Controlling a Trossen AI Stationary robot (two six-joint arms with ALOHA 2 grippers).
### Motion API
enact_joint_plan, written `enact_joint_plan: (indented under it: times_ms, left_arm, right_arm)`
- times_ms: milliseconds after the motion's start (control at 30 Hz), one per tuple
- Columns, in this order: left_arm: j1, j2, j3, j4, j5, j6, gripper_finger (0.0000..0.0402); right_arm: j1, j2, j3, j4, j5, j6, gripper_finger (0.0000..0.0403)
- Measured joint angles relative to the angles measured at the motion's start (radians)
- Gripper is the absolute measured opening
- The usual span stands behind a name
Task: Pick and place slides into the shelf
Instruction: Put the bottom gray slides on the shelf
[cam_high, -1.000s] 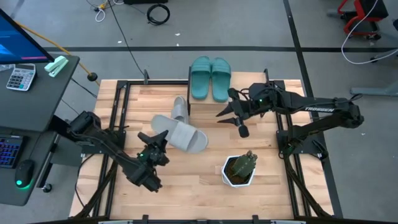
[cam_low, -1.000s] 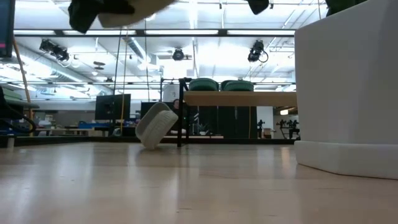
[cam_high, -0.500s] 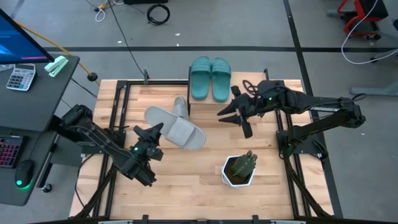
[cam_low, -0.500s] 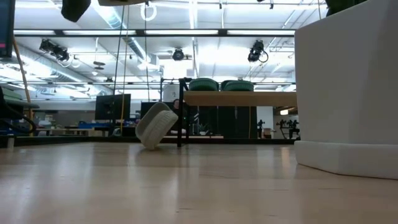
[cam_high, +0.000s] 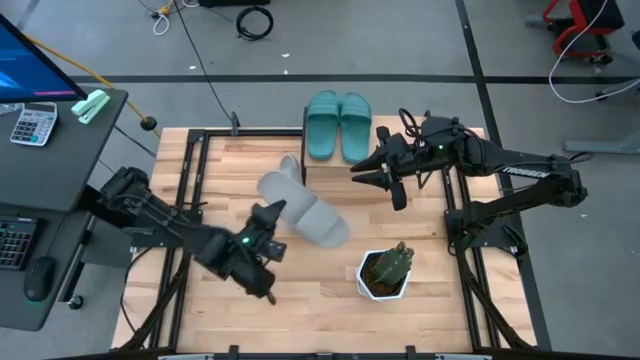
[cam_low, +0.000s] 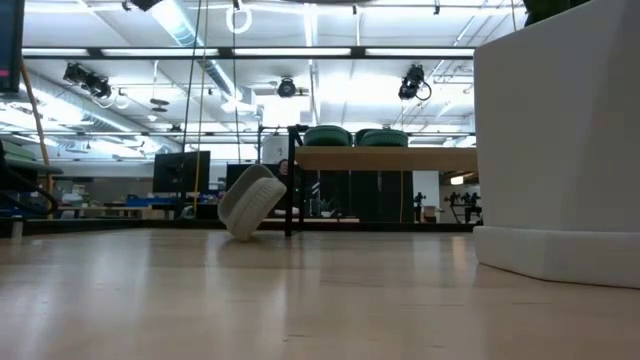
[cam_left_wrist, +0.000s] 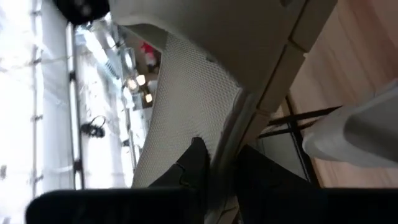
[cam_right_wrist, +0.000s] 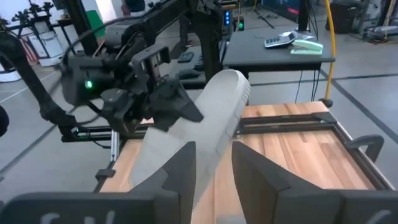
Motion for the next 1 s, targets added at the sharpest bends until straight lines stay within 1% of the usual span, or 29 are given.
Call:
enact_joint_plan:
  times_ms: [100,233,367,500,533,633,733,800,867,1000]
  left_arm:
    - [0.056,0.0,0.0,0.189,0.081,0.21,0.0059]
    - [0.13,-0.009,0.0,0.373,0.127,0.442,0.0059]
    - [0.204,-0.055,0.0,0.506,0.29,0.558,0.0057]
    - [0.256,-0.105,-0.001,0.628,0.36,0.665,0.0057]
    - [0.268,-0.119,-0.001,0.654,0.393,0.685,0.0057]
    - [0.297,-0.161,-0.001,0.703,0.54,0.684,0.0057]
    - [0.333,-0.195,0.001,0.735,0.608,0.687,0.0057]
    - [0.363,-0.209,0.001,0.735,0.671,0.689,0.0057]
    - [0.397,-0.222,0.001,0.735,0.784,0.679,0.0056]
    - [0.48,-0.232,0.001,0.748,1.01,0.622,0.0056]
  right_arm:
    - [0.0,0.0,0.0,-0.027,0.0,0.005,0.0109]
    - [0.0,0.0,0.0,-0.074,0.0,0.006,0.0109]
    - [0.0,0.0,0.0,-0.103,0.0,-0.001,0.0109]
    - [0.0,-0.004,0.0,-0.143,0.0,-0.024,0.0109]
    - [0.0,-0.007,0.001,-0.151,-0.002,-0.03,0.0109]
    - [-0.006,-0.029,0.002,-0.174,0.002,-0.053,0.0109]
    - [-0.019,-0.055,0.0,-0.194,0.008,-0.062,0.0109]
    - [-0.036,-0.081,0.0,-0.2,0.009,-0.072,0.0109]
    - [-0.047,-0.111,0.0,-0.211,0.009,-0.117,0.0109]
    - [-0.05,-0.153,0.0,-0.244,0.01,-0.27,0.0109]
